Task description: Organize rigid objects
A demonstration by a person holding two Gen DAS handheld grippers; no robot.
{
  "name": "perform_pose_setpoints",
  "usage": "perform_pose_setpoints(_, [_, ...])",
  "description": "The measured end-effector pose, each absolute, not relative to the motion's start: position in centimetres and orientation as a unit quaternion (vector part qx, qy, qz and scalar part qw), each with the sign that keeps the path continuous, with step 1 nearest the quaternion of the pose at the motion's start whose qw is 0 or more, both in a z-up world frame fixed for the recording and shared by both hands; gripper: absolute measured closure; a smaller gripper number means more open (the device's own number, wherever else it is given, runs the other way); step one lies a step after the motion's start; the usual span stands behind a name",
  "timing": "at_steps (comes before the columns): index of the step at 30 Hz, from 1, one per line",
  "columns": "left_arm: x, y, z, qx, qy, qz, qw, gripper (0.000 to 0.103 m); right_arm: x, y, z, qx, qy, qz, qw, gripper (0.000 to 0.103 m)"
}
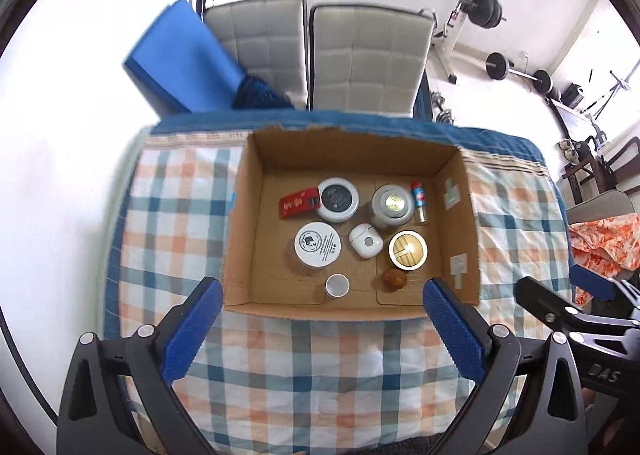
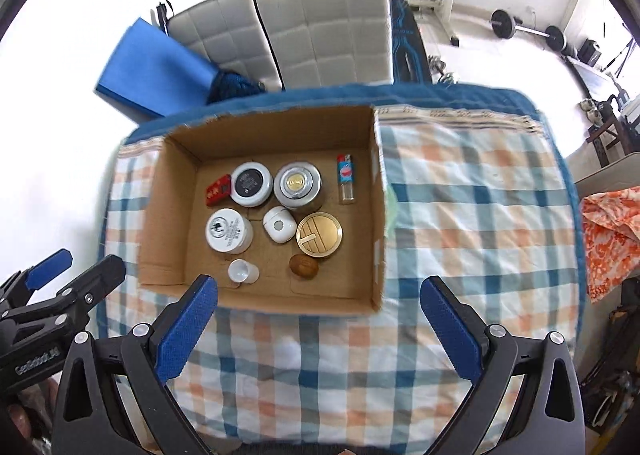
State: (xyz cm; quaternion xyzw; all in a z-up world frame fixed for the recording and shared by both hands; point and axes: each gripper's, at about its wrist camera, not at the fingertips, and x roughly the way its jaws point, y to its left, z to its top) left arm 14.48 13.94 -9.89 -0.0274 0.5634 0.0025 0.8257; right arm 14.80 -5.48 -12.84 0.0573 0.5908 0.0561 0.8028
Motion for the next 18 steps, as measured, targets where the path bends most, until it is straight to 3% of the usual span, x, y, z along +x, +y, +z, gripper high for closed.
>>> perform_pose_setpoints(7, [10.8, 12.9, -5.1, -0.034, 0.54, -0.009, 0.841, 0.0, 9.6, -7.7, -6.6, 0.067, 0.553, 0.055, 0.828, 0.0])
perform_pose_setpoints(18, [7.2, 12.3, -1.1, -0.04, 0.519, -0.021, 0.854, 0.0, 5.4, -8.4, -1.2, 0.054, 0.527, 0.067, 0.846, 0.0])
